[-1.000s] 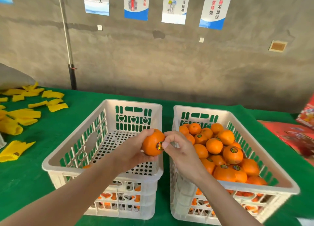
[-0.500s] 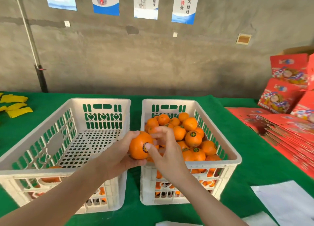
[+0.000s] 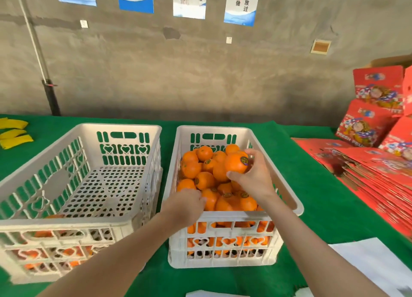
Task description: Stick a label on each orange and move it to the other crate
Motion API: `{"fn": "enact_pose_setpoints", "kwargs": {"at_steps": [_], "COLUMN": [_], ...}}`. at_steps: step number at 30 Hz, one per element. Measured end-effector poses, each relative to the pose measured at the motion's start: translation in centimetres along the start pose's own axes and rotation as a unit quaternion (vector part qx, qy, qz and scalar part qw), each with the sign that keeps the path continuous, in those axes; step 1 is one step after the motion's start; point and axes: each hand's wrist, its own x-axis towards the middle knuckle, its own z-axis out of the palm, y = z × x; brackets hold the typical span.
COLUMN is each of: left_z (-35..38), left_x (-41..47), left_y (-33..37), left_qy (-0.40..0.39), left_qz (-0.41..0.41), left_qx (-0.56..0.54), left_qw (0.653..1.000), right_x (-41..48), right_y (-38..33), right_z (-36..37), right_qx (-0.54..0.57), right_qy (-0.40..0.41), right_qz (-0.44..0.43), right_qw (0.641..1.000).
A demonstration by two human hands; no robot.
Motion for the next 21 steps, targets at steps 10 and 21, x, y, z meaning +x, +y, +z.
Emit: {"fn": "enact_pose_setpoints", "kwargs": {"at_steps": [10, 21], "left_z": [1.1, 0.4], "left_x": [1.4, 1.0], "left_y": [-0.6, 0.0], "left_qy": [-0.015, 0.046], "left_qz": [-0.044, -0.051], "left_qx": [0.033, 0.010], "left_qw": [0.998, 0.998], "right_x": [8.9, 4.3], "right_y": [1.4, -0.1], "right_z": [9.9, 7.5], "right_qx": [-0.162, -0.041], "right_qy": [-0.070, -0.037], "right_qz": [-0.001, -0.121], "right_qw": [0.984, 0.991]}}
